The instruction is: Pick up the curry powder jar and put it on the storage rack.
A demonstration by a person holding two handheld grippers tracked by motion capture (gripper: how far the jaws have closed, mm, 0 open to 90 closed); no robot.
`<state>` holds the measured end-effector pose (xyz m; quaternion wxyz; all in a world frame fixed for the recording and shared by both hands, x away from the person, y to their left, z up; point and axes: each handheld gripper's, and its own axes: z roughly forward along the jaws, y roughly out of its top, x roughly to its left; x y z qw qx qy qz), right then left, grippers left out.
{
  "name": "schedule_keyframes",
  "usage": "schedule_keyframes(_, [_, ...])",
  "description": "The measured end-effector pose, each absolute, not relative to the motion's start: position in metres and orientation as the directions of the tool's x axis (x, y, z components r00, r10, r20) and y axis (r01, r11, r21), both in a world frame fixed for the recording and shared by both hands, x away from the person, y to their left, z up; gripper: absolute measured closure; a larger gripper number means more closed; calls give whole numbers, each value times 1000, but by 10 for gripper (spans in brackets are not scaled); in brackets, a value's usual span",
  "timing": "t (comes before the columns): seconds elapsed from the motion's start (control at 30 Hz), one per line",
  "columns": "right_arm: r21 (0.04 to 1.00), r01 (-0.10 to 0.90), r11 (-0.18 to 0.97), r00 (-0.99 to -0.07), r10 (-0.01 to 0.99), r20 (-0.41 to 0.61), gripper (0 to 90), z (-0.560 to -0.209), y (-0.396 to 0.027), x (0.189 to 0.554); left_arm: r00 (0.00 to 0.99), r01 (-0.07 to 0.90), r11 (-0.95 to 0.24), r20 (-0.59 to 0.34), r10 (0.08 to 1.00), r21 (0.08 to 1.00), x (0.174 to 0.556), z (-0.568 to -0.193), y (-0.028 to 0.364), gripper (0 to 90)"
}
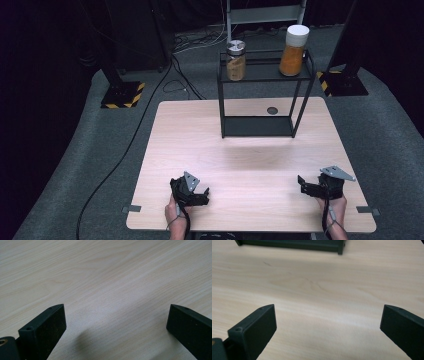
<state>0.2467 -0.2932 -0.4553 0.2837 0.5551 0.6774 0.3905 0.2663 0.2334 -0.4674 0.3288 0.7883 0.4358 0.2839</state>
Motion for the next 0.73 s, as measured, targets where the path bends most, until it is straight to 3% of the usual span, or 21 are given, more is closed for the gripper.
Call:
schedule_keyframes(0.13, [836,547,37,-207,974,92,0,-470,-295,241,458,501,-403,161,874,765,266,-467,233,19])
schedule_keyframes(0.23, [845,529,78,-221,974,48,0,-471,-290,238,458,501,-404,161,874,766,266,-467,233,19])
schedule_keyframes(0.47, [863,504,38,-220,972,85,2,-476,-296,233,456,502,-403,161,875,765,266,-467,233,19])
schedule_keyframes(0.73, [835,543,81,-234,970,58,30,-470,-291,242,452,508,-394,152,879,766,267,-467,234,18])
